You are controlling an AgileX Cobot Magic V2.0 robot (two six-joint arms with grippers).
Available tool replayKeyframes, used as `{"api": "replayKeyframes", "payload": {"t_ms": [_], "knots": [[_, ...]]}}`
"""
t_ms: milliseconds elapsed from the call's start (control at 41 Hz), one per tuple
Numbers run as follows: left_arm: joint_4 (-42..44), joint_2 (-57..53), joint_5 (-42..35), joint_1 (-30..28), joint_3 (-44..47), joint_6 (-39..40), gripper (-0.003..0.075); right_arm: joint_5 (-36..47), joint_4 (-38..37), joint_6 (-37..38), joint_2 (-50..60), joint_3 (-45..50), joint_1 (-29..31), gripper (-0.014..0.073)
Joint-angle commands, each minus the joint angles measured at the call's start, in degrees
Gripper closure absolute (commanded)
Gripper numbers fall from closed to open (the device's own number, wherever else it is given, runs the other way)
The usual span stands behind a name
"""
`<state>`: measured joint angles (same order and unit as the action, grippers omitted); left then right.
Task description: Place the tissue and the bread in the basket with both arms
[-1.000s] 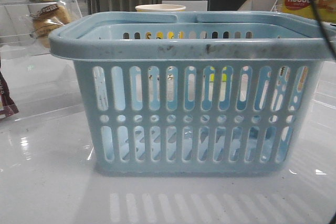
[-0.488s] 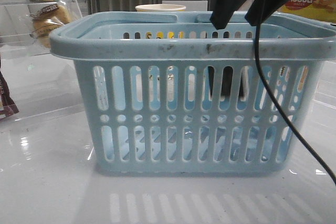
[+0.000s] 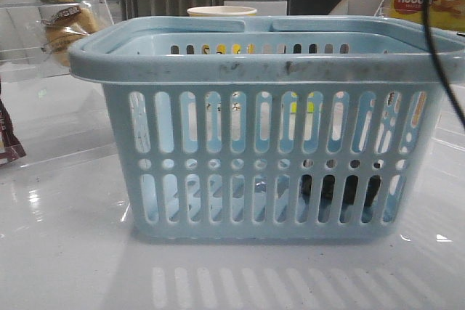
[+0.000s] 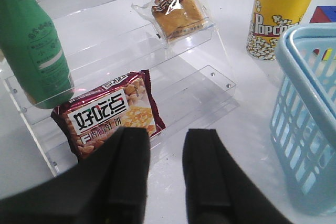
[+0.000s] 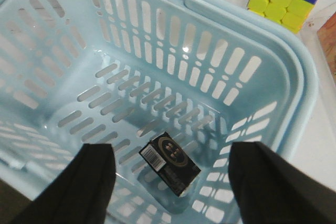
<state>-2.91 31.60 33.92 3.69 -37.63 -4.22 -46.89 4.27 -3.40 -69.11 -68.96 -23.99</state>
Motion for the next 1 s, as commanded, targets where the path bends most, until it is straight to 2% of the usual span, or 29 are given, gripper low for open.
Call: {"api": "replayKeyframes", "payload": {"t_ms": [0,195,366,463,585,683,976], "knots": [[-0.69,0.56,-4.80,0.24,-1.63,0.30,0.0466,2.59,-0.04,-1.72,7.36,2.18,-0.11,0.0033],[-0.69,0.56,-4.92,0.24,-1.63,0.30,0.0466,2.54,-0.04,-1.72,17.31,10.43,-0.11,0.0033],[-0.69,1.66,-7.88,0.24,-1.78,0.30,0.0456,2.59,-0.04,-1.72,21.51,14.72,-0.11,0.0033],[-0.69,4.63,-8.04,0.24,-2.93,0.05,0.0386,1.97,-0.04,-1.72,21.79,14.89,-0.06,0.0033],[-0.69,10.27,-7.90,0.24,-5.64,0.05,0.0219,1.97,-0.04,-1.72,21.79,14.89,-0.06,0.0033],[-0.69,16.12,-7.90,0.24,-9.40,0.05,0.0132,2.02,-0.04,-1.72,21.79,14.89,-0.06,0.0033],[-2.98,37.00,-8.12,0.24,-23.21,0.05,0.0127,1.97,-0.04,-1.72,21.79,14.89,-0.06,0.0033]]}}
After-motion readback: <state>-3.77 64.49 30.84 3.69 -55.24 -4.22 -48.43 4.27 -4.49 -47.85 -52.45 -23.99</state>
